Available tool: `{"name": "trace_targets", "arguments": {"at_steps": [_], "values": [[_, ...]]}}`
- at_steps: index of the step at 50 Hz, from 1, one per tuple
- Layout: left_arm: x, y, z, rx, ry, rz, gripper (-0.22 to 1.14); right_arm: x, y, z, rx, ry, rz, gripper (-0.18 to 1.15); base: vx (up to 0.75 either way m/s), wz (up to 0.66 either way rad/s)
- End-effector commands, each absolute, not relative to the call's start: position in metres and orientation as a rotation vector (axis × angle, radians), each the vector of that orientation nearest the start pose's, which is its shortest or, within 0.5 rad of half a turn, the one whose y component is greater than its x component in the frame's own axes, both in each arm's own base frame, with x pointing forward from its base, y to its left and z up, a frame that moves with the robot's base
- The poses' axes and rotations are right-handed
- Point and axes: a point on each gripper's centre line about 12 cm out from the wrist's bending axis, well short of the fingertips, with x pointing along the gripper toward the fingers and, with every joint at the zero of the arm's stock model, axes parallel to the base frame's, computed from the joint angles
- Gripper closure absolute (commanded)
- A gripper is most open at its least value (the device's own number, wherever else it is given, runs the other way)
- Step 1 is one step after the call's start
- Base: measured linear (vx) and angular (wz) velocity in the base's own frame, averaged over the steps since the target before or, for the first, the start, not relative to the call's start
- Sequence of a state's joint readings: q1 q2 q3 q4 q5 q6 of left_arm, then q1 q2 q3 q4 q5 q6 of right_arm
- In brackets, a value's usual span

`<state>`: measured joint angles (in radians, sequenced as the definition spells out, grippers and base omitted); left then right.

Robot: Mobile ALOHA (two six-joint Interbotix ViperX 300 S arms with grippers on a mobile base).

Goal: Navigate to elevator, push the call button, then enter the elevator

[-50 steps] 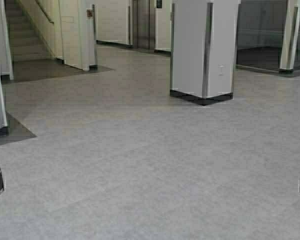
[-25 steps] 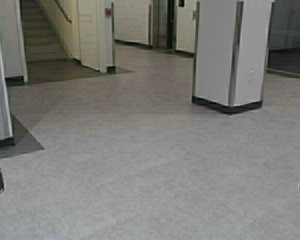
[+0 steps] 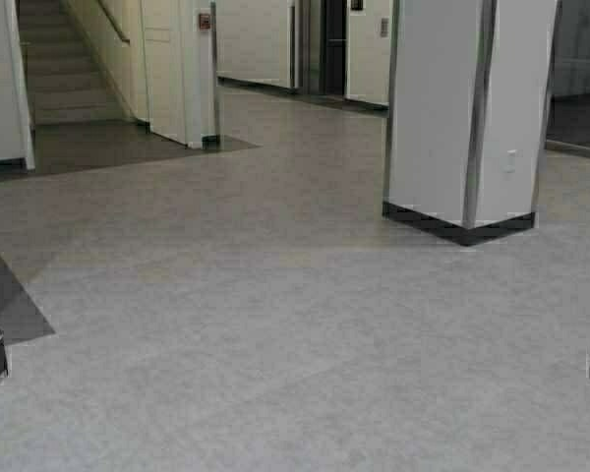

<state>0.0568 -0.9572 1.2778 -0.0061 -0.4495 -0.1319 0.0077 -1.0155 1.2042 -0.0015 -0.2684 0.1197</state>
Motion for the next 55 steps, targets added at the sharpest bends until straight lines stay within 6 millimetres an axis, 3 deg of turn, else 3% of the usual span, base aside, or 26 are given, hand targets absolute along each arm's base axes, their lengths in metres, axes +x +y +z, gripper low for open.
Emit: {"name": "trace_targets", "arguments": {"at_steps": [1,16,31,55], "values": [[0.193,0.012,0.276,-0.133,-0.15,0.051,0.9,0.191,0.002,0.296,0.119,-0.101,0.016,0.92,0.81,0.11],[0.194,0.012,0.27,-0.137,-0.13,0.053,0.9,0.195,0.002,0.288,0.117,-0.067,0.014,0.92,0.81,0.13],[0.191,0.011,0.28,-0.133,-0.166,0.05,0.9,0.197,0.002,0.291,0.117,-0.07,0.013,0.92,0.81,0.02],[0.197,0.012,0.266,-0.134,-0.11,0.054,0.9,0.193,0.002,0.29,0.119,-0.078,0.015,0.92,0.85,0.05]]}}
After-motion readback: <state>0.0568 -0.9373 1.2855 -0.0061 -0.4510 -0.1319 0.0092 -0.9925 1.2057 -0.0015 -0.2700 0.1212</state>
